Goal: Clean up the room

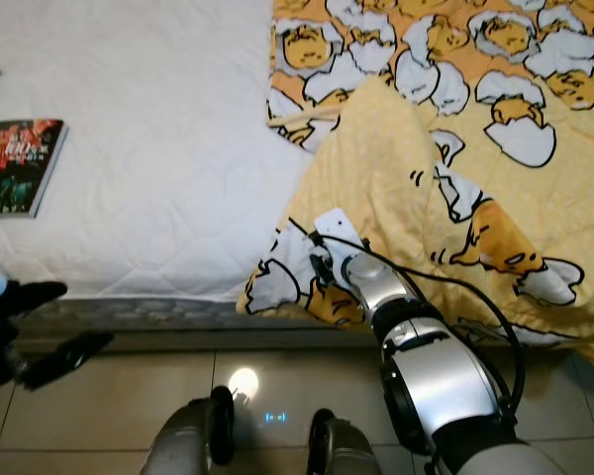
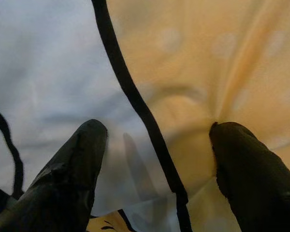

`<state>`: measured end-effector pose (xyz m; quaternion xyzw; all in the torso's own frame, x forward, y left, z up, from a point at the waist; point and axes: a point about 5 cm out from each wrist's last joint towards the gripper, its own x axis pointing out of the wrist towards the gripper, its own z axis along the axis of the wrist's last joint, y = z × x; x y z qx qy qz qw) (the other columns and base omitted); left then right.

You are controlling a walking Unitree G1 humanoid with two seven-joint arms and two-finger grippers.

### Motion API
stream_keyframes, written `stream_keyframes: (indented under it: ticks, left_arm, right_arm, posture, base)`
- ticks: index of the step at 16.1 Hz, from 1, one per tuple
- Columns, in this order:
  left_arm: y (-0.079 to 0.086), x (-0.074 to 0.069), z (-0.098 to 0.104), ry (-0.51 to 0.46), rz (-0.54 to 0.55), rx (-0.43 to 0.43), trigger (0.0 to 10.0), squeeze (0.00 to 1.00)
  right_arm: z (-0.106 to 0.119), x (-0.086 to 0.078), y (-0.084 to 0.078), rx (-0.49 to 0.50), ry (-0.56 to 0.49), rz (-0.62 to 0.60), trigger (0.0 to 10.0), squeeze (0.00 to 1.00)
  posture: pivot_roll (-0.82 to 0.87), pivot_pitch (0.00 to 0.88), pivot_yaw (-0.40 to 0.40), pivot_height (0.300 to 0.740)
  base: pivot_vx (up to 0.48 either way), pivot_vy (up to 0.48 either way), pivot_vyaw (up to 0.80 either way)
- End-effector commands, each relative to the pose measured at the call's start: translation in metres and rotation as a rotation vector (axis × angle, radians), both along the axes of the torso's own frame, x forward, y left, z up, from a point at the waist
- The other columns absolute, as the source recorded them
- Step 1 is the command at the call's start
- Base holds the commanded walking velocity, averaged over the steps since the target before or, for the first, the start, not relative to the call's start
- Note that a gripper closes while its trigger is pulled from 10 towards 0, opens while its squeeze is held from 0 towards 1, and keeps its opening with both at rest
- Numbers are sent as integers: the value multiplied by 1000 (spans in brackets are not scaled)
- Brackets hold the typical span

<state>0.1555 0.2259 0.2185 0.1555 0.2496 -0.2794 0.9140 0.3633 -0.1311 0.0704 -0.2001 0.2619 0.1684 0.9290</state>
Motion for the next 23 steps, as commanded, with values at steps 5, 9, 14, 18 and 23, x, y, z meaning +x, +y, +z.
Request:
stream_keyframes:
  ticks: [5, 9, 14, 18, 23]
  left_arm:
    - [3, -11, 8, 15, 7, 23, 10000, 0]
    - [0, -16, 8, 35, -6, 13, 10000, 0]
    - [0, -17, 8, 43, -8, 8, 10000, 0]
    - [2, -16, 9, 46, -3, 8, 10000, 0]
    - [2, -17, 9, 47, -1, 6, 10000, 0]
  right_arm:
    - [-15, -10, -8, -20, 71, -49, 0, 0]
    - [-18, -11, -11, 10, 88, -72, 0, 0]
    - [-17, -11, -13, 22, 90, -84, 0, 0]
    - [-16, -10, -16, 27, 88, -96, 0, 0]
    - [-13, -9, -21, 33, 83, -111, 0, 0]
  posture:
    - [359, 300, 2, 740]
    - [359, 302, 0, 740]
    - [359, 297, -2, 740]
    - [357, 294, -3, 740]
    - [353, 280, -4, 740]
  base:
    - [0, 0, 0]
    - [0, 0, 0]
    - [0, 0, 0]
    - [0, 0, 0]
    - [0, 0, 0]
